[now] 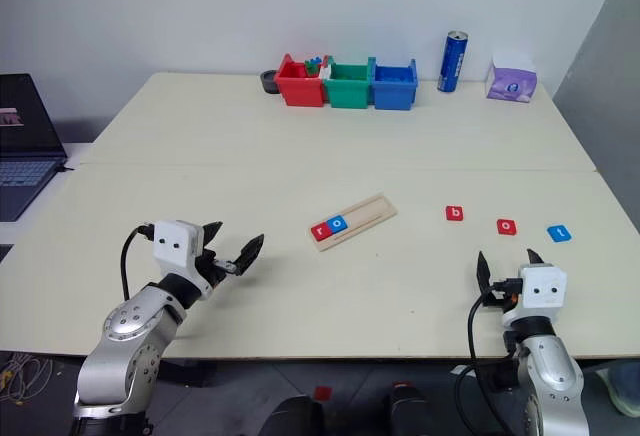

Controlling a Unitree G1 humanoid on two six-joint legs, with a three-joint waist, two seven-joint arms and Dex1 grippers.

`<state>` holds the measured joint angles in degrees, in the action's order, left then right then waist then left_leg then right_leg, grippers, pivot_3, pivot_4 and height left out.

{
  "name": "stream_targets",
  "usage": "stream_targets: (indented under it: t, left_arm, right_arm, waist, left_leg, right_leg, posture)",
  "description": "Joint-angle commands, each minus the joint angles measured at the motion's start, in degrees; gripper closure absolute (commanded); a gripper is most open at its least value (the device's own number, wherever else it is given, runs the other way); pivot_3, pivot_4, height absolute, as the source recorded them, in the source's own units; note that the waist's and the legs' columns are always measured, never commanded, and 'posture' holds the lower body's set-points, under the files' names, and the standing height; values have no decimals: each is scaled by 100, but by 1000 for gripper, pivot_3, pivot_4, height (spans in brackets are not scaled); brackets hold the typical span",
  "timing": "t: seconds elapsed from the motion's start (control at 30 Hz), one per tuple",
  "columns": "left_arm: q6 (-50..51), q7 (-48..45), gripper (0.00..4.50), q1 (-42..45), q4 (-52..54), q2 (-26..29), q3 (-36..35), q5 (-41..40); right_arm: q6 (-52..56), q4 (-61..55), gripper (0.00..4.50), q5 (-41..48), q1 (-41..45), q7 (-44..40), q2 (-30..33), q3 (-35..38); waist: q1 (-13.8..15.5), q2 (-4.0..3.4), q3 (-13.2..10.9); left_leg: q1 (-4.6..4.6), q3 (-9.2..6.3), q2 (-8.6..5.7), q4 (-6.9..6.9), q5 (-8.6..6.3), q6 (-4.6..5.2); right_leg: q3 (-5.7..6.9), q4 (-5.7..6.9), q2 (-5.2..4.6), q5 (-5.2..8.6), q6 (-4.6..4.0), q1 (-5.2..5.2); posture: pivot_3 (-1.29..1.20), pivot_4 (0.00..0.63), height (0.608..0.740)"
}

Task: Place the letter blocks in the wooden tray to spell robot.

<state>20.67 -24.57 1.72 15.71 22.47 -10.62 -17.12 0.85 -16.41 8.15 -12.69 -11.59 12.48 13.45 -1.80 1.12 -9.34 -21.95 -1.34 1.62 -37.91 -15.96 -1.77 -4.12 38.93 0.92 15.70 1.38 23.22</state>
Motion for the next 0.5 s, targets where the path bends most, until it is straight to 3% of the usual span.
stream_targets:
  t: [0.03, 0.2, 0.5]
  left_arm:
    - [-178, -364, 0, 43, 91, 154, 9, -160]
    - [-85, -1322, 0, 372, -198, 461, 194, -516]
    - [-577, -2419, 0, 2066, -2238, 782, 996, 28]
  right_arm:
    - [-59, -150, 53, 92, 105, -169, 136, -7]
    - [99, -436, 53, 236, 99, -672, 339, -352]
    - [1785, -1843, 53, 1364, 220, -2104, 1477, -1231]
  waist:
    - [-1, 0, 0]
    - [-3, -3, -2]
    - [4, 4, -5]
  left_leg:
    - [0, 0, 0, 0, 0, 0]
    - [0, 5, 0, 0, 0, 0]
    - [-5, 1, -9, -3, 0, 1]
  right_leg:
    - [0, 0, 0, 0, 0, 0]
    - [1, 1, 2, 2, -3, 0]
    - [15, -1, 7, 1, -2, -1]
  posture:
    - [0, 150, 740]
    - [0, 150, 740]
    - [0, 150, 740]
